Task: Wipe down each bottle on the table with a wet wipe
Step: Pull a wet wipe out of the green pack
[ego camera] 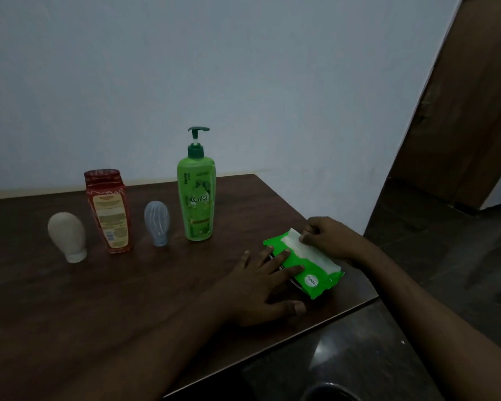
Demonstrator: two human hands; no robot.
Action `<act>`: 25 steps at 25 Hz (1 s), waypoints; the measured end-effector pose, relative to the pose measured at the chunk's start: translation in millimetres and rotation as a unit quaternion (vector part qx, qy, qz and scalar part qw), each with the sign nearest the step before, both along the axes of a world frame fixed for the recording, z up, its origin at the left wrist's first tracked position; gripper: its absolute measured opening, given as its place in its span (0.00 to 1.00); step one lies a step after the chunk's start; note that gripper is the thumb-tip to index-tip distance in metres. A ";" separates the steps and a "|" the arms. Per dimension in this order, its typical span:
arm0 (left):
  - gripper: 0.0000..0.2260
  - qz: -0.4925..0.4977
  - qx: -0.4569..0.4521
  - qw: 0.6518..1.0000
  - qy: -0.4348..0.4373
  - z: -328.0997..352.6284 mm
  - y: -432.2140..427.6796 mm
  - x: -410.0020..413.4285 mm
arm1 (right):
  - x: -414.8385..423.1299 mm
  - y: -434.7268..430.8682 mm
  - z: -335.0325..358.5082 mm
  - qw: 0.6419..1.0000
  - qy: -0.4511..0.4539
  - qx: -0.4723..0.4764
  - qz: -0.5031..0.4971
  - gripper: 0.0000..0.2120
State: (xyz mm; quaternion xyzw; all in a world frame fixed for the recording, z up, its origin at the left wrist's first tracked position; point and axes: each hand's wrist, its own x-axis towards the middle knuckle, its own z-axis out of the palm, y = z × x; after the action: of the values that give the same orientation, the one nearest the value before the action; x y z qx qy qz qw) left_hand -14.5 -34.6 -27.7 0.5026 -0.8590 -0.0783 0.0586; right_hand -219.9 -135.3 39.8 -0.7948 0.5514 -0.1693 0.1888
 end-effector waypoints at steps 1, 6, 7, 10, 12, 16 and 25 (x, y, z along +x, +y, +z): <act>0.36 0.000 0.001 1.000 0.000 -0.8 -0.2 0.4 | 1.5 0.9 0.1 1.000 -0.010 -0.011 -0.004 0.10; 0.37 0.000 -0.005 1.000 0.004 -2.5 -1.0 0.4 | 5.5 10.6 13.3 0.997 -0.049 -0.058 -0.011 0.05; 0.37 0.000 -0.006 1.000 0.008 -3.5 -1.4 0.4 | 5.4 13.0 18.8 0.996 -0.056 -0.064 -0.008 0.05; 0.38 -0.001 -0.010 1.000 0.004 -2.3 -0.7 0.5 | 6.6 24.2 43.8 0.993 -0.087 -0.083 0.008 0.06; 0.36 -0.005 -0.013 1.000 0.006 1.0 2.4 1.2 | 9.2 34.7 64.1 0.986 -0.137 -0.093 0.020 0.05; 0.29 0.034 0.073 0.952 0.294 8.8 -0.7 2.7 | 23.4 55.9 88.4 0.922 -0.371 0.036 0.100 0.07; 0.08 0.212 0.176 0.542 0.794 72.3 57.1 17.8 | 63.4 81.8 42.8 0.836 -0.526 0.154 0.014 0.05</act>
State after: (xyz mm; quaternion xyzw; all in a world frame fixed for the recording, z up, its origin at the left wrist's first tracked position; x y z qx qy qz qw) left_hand 3.2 22.6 44.6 0.4025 -0.2994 -0.5802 0.6417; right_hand -156.4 -53.5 82.5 -0.5544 0.3762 -0.4725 0.5726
